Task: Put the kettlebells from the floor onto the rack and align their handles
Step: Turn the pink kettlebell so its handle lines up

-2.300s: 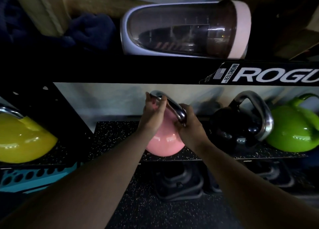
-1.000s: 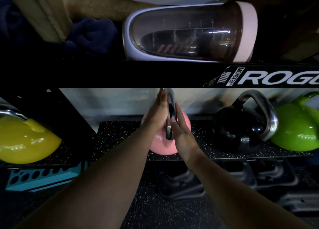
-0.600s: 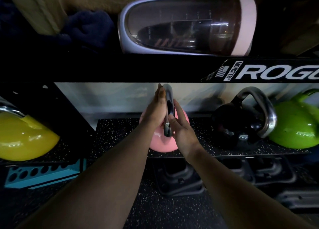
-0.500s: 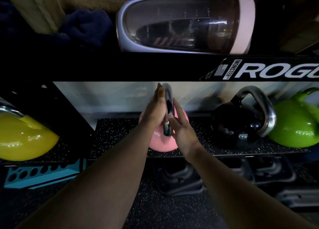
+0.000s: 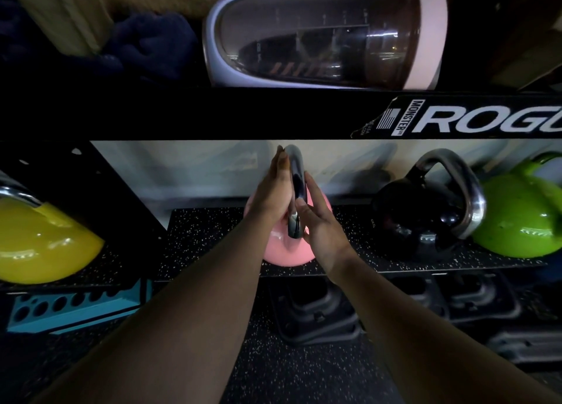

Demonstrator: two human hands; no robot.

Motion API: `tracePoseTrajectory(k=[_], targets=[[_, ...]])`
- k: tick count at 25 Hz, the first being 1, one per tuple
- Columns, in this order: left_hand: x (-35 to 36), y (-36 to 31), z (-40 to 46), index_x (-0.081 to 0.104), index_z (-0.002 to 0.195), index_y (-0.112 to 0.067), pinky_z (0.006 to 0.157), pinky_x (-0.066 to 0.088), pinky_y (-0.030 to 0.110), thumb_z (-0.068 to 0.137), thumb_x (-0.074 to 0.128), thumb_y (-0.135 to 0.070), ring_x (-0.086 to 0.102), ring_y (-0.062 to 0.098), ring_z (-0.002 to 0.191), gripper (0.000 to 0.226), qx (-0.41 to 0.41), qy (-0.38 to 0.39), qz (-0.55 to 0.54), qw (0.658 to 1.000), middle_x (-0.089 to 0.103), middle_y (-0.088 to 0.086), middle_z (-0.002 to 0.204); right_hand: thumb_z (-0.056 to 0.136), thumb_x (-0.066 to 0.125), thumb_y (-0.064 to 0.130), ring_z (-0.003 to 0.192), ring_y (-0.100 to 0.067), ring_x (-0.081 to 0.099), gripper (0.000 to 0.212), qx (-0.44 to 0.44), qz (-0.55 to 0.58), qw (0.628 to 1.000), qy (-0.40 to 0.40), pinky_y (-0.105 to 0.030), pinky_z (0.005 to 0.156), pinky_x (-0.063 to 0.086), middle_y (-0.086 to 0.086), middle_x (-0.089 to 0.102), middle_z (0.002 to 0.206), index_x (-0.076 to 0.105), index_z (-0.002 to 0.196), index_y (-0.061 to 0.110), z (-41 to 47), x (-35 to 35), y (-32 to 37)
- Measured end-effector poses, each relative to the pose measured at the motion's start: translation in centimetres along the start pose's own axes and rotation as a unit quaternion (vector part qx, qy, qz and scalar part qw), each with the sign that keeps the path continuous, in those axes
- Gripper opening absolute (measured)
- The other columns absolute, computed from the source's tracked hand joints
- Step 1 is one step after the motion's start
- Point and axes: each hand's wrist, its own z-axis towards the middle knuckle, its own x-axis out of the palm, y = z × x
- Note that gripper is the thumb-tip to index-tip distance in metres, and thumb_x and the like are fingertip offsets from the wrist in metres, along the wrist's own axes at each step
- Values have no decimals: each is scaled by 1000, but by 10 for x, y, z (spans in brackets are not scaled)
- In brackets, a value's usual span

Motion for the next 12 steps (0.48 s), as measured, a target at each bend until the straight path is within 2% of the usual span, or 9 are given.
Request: tracePoseTrajectory(k=[3,7,8,10,11,12], targets=[[-1,0,0,21,148,-45,102,25,28,96,16,-60,41,27,136,54,14,4,17,1000,37,1,154,87,49,44,133,-7,46,57,2,4,1000,-3,-44,117,33,23,54,137,32,139,61,1,1,-1],[-3,-3,-8,26,149,-38,101,28,28,99,17,-55,43,28,134,53,29,7,21,999,42,7,151,98,45,41,137,-8,41,53,-7,-17,1000,3,-39,119,27,17,47,148,26,145,55,-2,3,-1],[-5,-4,-12,30,147,-35,96,32,23,100,17,-55,48,28,129,53,37,6,30,999,48,9,145,99,44,42,138,-7,39,52,-6,-23,1000,7,-37,119,26,18,45,149,24,146,55,-2,3,0],[-13,-5,-25,41,141,-32,75,40,10,100,21,-55,58,22,113,51,49,-7,61,997,62,3,122,101,43,39,134,-6,41,53,5,-31,999,13,-32,115,29,19,47,145,22,148,52,-2,3,4],[-18,-6,-31,44,138,-31,69,40,10,100,24,-56,58,17,105,50,50,-5,82,995,62,-3,113,101,43,37,128,-6,46,53,9,-41,999,13,-29,109,35,18,52,138,23,149,49,-3,1,8],[-23,-6,-37,46,136,-30,69,39,14,99,27,-56,55,12,101,49,55,-2,111,992,61,-5,113,101,45,36,119,-7,52,53,6,-67,998,7,-26,98,41,17,57,128,26,149,46,-6,0,12]])
